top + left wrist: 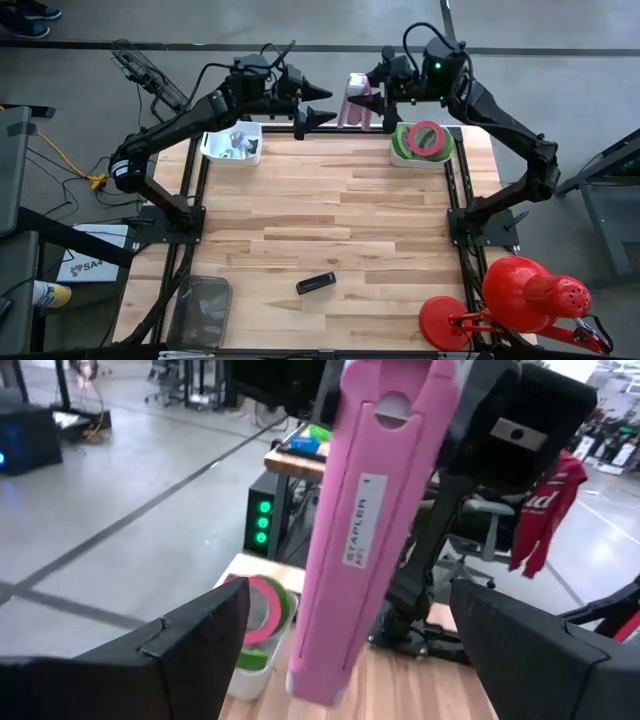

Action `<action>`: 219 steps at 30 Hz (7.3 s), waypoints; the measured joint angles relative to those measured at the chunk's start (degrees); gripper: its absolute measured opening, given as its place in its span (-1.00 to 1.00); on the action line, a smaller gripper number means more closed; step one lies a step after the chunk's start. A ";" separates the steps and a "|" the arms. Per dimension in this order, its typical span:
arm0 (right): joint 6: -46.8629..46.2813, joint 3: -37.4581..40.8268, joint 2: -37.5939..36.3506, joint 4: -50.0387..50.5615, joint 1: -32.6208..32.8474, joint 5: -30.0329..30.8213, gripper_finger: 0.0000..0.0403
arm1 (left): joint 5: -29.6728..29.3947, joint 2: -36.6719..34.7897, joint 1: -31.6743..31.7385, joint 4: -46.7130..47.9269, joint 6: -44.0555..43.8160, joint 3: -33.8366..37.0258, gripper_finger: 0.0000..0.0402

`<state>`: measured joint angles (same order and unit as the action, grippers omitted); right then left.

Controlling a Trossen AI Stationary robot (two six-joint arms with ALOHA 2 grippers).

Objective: Pick and place Stapler, Stapler remover, tape
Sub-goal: Put the pink stapler into the black bin

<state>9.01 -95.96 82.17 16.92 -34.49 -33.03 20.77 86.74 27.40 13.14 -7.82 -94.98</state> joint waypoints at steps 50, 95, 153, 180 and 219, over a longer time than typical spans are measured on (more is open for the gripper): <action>-7.73 0.02 8.79 -26.05 6.03 2.54 -0.19 | 7.14 0.04 -0.04 0.29 -1.67 0.00 0.68; -10.00 0.02 9.00 -27.01 6.41 2.79 -0.19 | 4.35 0.04 -0.04 0.95 1.21 0.01 -0.32; -9.44 -0.01 2.03 2.72 4.88 26.04 0.51 | -9.37 -16.99 -11.54 76.47 -21.38 0.48 -0.32; -7.01 0.00 2.03 9.41 4.88 25.22 0.51 | -8.63 -17.20 -55.19 58.65 -88.99 26.81 -0.32; -9.16 0.17 2.08 12.65 4.90 23.20 0.51 | -8.08 -0.01 -88.32 40.24 -130.19 32.28 -0.32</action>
<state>-0.15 -95.79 84.25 29.56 -29.58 -9.83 12.69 86.73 -60.93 53.37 -138.02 -62.70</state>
